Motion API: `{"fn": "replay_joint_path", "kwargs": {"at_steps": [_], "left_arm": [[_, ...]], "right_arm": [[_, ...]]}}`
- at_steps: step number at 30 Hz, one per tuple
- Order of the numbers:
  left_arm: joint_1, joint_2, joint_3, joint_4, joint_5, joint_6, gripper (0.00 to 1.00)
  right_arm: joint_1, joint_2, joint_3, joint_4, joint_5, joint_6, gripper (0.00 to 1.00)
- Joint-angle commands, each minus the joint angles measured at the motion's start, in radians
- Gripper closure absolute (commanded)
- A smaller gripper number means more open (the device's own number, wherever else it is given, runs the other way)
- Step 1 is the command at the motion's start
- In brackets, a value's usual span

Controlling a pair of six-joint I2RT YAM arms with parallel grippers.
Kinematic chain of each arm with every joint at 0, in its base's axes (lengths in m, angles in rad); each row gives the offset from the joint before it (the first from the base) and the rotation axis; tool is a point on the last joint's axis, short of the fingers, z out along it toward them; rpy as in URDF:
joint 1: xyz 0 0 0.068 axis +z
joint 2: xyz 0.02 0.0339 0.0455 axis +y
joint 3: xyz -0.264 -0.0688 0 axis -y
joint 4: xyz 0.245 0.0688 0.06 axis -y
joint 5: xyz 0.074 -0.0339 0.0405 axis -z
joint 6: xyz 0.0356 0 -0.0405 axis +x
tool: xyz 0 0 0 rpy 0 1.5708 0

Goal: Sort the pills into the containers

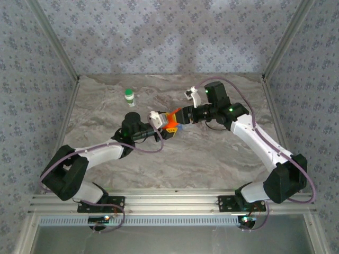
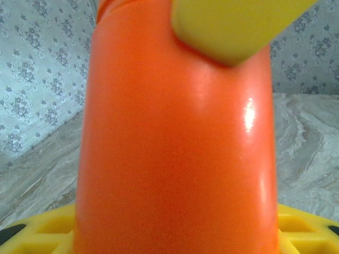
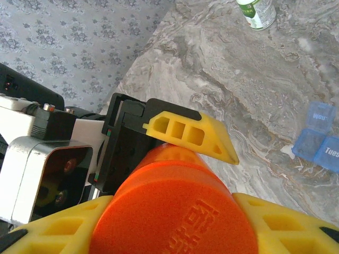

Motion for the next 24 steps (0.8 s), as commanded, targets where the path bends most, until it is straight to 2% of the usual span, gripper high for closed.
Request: {"fn": "replay_joint_path", "kwargs": {"at_steps": [1, 7, 11, 14, 16, 18, 20, 24], "left_arm": [[-0.010, -0.044, 0.022, -0.016, -0.007, 0.014, 0.47], [-0.011, -0.049, 0.007, -0.020, -0.026, 0.001, 0.50], [-0.012, -0.047, -0.001, -0.017, -0.054, -0.002, 0.66], [-0.012, -0.039, -0.018, 0.026, -0.126, -0.007, 0.75], [-0.010, -0.031, -0.027, 0.065, -0.144, -0.024, 0.81], [-0.012, -0.013, -0.026, 0.107, -0.174, -0.058, 0.93], [-0.011, 0.000, -0.030, 0.151, -0.239, -0.099, 1.00], [-0.015, 0.011, -0.042, 0.217, -0.325, -0.148, 1.00]], "right_arm": [[-0.003, -0.002, 0.035, 0.000, -0.007, 0.013, 0.46], [-0.008, -0.007, 0.052, 0.009, 0.026, 0.037, 0.39], [-0.016, -0.027, 0.037, 0.049, 0.073, 0.079, 0.32], [-0.013, -0.059, 0.017, 0.094, 0.112, 0.116, 0.24], [-0.002, -0.083, -0.016, 0.150, 0.185, 0.168, 0.20], [0.028, -0.105, -0.059, 0.227, 0.275, 0.218, 0.19], [0.066, -0.113, -0.067, 0.254, 0.387, 0.241, 0.19], [0.110, -0.099, -0.064, 0.270, 0.552, 0.261, 0.18]]}}
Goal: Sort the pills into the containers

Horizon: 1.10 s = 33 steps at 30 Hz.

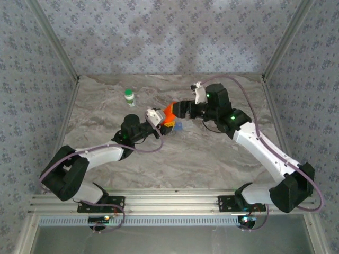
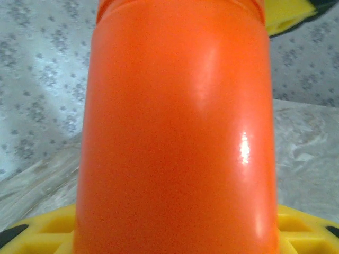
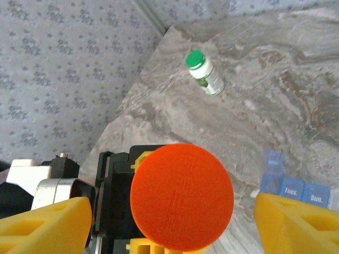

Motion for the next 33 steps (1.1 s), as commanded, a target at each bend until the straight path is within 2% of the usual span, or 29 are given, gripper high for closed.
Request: {"fn": "replay_joint_path", "kwargs": {"at_steps": [1, 13, 17, 22, 26, 29, 33], "left_arm": [[-0.008, 0.010, -0.003, 0.115, -0.093, -0.065, 1.00], [-0.041, 0.013, 0.003, 0.082, -0.151, -0.034, 1.00], [-0.044, 0.013, 0.008, 0.083, -0.123, -0.029, 1.00], [-0.046, 0.014, 0.007, 0.084, -0.047, -0.029, 1.00], [-0.024, -0.014, 0.020, -0.012, 0.063, -0.012, 1.00], [0.027, -0.050, 0.020, -0.067, 0.198, -0.019, 1.00], [0.096, -0.090, 0.019, -0.086, 0.382, -0.058, 1.00]], "right_arm": [[0.019, 0.010, 0.003, 0.060, 0.186, 0.059, 0.18], [0.047, 0.123, 0.092, 0.061, 0.125, 0.108, 0.28], [0.051, 0.118, 0.078, 0.090, 0.116, 0.122, 0.37], [0.050, 0.112, 0.060, 0.141, 0.016, 0.097, 0.55], [0.048, 0.085, 0.028, 0.173, -0.078, 0.020, 0.78], [0.045, 0.063, 0.006, 0.174, -0.163, -0.086, 0.95], [0.042, 0.032, -0.048, 0.147, -0.244, -0.273, 0.99]]}}
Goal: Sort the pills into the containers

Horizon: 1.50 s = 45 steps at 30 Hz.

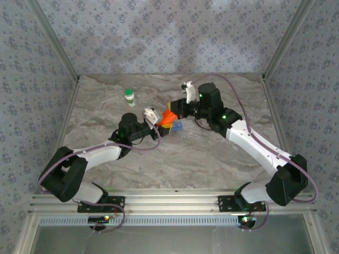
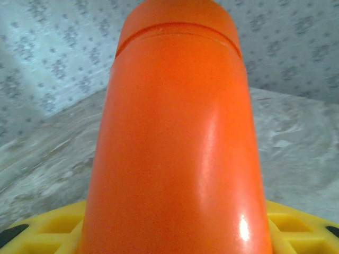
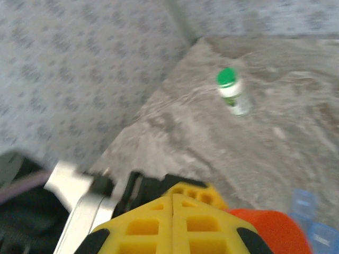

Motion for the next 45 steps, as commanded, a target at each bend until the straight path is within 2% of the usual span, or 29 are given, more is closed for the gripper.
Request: {"fn": "replay_joint_path", "kwargs": {"at_steps": [1, 2, 4, 5, 7, 10, 12, 14, 17, 23, 31, 35, 39, 42, 45], "left_arm": [[0.035, -0.070, 0.020, 0.009, 0.220, -0.017, 1.00], [0.034, -0.080, 0.014, 0.015, 0.219, -0.013, 1.00], [0.034, -0.091, -0.004, 0.043, 0.201, -0.014, 1.00], [0.034, -0.093, -0.007, 0.049, 0.194, -0.013, 1.00], [0.034, -0.096, -0.015, 0.051, 0.176, 0.003, 1.00], [0.030, -0.098, -0.022, 0.054, 0.118, 0.025, 1.00], [0.029, -0.099, -0.022, 0.055, 0.083, 0.029, 1.00], [0.028, -0.099, -0.029, 0.073, 0.060, 0.028, 1.00], [0.025, -0.100, -0.046, 0.133, 0.042, 0.025, 1.00], [0.011, -0.081, -0.041, 0.172, 0.004, 0.035, 1.00], [-0.019, -0.056, -0.023, 0.168, -0.026, 0.052, 1.00], [-0.027, -0.045, -0.010, 0.150, -0.023, 0.054, 1.00], [-0.034, -0.034, -0.001, 0.133, -0.016, 0.055, 1.00], [-0.035, -0.025, 0.014, 0.101, -0.019, 0.053, 1.00], [-0.033, -0.020, 0.027, 0.079, -0.022, 0.038, 1.00]], "right_arm": [[0.004, -0.036, -0.039, -0.026, -0.130, -0.194, 0.99], [0.002, -0.036, -0.033, -0.045, -0.125, -0.206, 0.97], [-0.008, -0.043, -0.022, -0.047, -0.080, -0.160, 0.80], [-0.015, -0.049, -0.019, -0.033, -0.065, -0.121, 0.77], [-0.024, -0.072, -0.016, 0.002, -0.025, -0.023, 0.59], [-0.016, -0.116, 0.030, 0.025, 0.050, 0.063, 0.53], [-0.004, -0.149, 0.034, 0.003, 0.157, 0.105, 0.47], [-0.006, -0.169, 0.031, -0.055, 0.271, 0.168, 0.34], [-0.043, -0.156, 0.025, -0.129, 0.282, 0.249, 0.24], [-0.058, -0.077, -0.044, -0.037, 0.097, 0.395, 0.22], [-0.002, 0.000, -0.019, -0.006, 0.058, 0.393, 0.20], [0.006, 0.015, -0.015, 0.014, 0.020, 0.383, 0.29], [0.026, 0.004, -0.016, 0.012, 0.023, 0.302, 0.46], [0.051, 0.001, 0.039, -0.020, -0.004, 0.165, 0.50], [0.085, 0.000, 0.086, -0.139, 0.029, 0.004, 0.54]]}}
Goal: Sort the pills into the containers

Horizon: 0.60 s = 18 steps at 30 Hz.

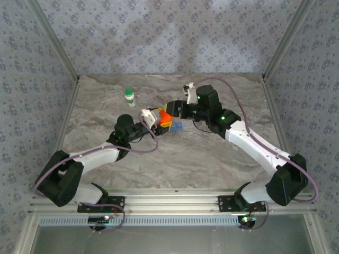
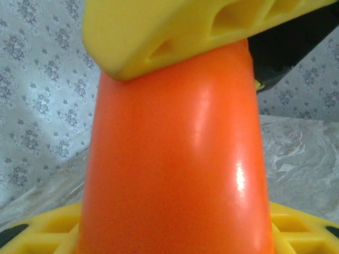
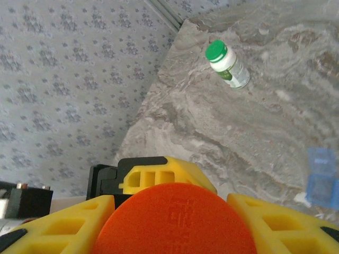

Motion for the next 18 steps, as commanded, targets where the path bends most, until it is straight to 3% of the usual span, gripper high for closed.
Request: {"fn": "replay_joint_path", "kwargs": {"at_steps": [1, 6, 10, 14, 18], "left_arm": [[-0.008, 0.017, 0.041, -0.031, 0.016, -0.018, 1.00], [-0.001, 0.004, 0.029, -0.014, 0.044, -0.032, 1.00], [0.019, 0.003, 0.030, 0.000, 0.137, -0.069, 1.00], [0.030, 0.000, 0.032, -0.002, 0.201, -0.084, 1.00], [0.030, -0.008, 0.020, -0.019, 0.138, -0.063, 1.00]], "right_arm": [[0.068, -0.010, 0.080, -0.112, -0.025, -0.249, 0.54], [0.074, -0.042, 0.088, -0.198, 0.055, -0.350, 0.57], [0.074, -0.069, 0.077, -0.208, -0.018, -0.461, 0.56], [0.064, -0.092, 0.082, -0.236, -0.045, -0.495, 0.38], [-0.001, -0.117, 0.078, -0.168, -0.071, -0.330, 0.22]]}}
